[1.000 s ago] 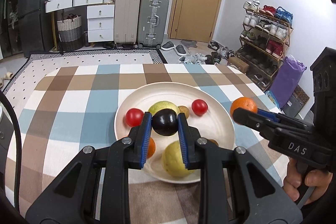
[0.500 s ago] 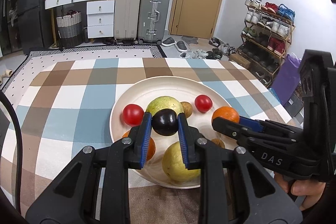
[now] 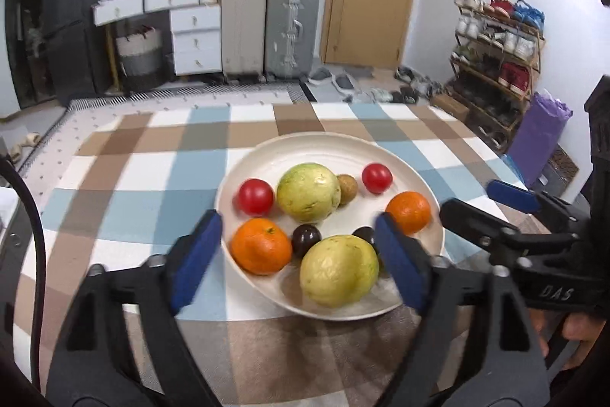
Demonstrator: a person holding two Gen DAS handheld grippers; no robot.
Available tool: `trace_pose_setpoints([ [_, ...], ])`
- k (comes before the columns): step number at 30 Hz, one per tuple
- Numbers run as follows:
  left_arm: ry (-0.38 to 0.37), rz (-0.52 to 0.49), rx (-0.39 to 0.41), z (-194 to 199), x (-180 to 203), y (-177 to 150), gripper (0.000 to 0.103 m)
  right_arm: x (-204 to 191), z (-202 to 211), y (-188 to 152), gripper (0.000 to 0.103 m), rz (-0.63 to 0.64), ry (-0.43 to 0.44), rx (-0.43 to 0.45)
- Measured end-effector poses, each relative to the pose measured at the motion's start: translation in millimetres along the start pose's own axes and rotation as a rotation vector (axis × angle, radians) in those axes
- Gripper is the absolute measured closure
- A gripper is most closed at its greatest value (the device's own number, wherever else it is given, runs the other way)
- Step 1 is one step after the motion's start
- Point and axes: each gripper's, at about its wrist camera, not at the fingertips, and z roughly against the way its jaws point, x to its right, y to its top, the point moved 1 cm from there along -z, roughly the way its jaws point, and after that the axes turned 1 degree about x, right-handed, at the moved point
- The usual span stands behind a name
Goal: Organize fruits
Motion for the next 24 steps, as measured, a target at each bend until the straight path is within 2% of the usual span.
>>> trace_pose_setpoints([
  [4, -0.021, 0.005, 0.020, 16.9, -3.7, -3.3, 0.012, 8.3, 14.7, -4.9, 0.002, 0.014, -0.013, 0.011],
  [6, -0.022, 0.024, 0.039, 26.5, -8.1, -6.8, 0.000, 10.2, 20.3, -8.1, 0.001, 0.025, 0.004, 0.005],
  [12, -0.021, 0.059, 0.076, 52.7, -18.5, -17.7, 0.000, 8.7, 35.9, -19.9, 0.000, 0.053, 0.058, 0.026],
  [14, 0.003, 0.064, 0.087, 59.1, -20.1, -21.7, 0.000, 5.7, 39.2, -22.6, 0.000, 0.069, 0.073, 0.035],
  [24, 0.005, 0.069, 0.099, 66.4, -18.9, -33.7, 0.000, -8.0, 49.8, -31.0, 0.000, 0.128, 0.124, 0.086],
])
